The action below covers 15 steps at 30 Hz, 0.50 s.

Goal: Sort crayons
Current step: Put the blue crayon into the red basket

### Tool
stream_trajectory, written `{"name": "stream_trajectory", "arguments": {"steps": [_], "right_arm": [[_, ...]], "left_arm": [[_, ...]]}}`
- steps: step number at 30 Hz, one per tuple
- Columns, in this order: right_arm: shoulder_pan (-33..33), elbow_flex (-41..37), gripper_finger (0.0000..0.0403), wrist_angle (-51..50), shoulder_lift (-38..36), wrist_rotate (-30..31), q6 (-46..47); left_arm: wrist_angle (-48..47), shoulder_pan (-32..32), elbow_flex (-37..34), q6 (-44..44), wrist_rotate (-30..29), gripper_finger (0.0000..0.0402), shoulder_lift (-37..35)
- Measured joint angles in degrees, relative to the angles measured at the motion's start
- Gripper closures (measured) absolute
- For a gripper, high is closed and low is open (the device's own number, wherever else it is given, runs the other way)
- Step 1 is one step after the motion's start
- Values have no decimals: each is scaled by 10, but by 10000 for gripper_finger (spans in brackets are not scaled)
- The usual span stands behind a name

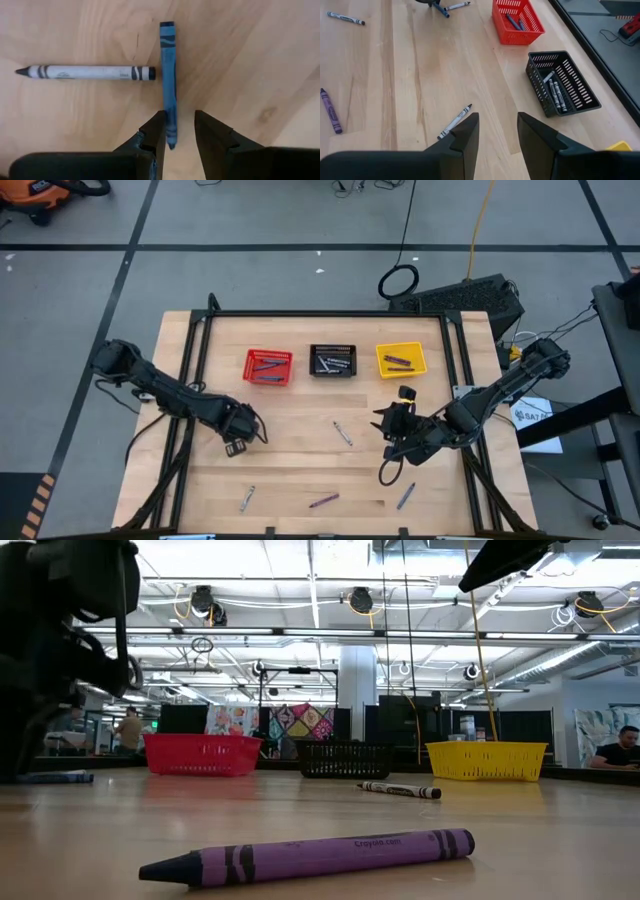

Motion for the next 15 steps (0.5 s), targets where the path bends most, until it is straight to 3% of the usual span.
{"name": "stream_trajectory", "arguments": {"steps": [15], "right_arm": [[0, 0, 284, 0, 0, 0, 0]], "left_arm": [[45, 0, -28, 1, 11, 307, -2]]}}
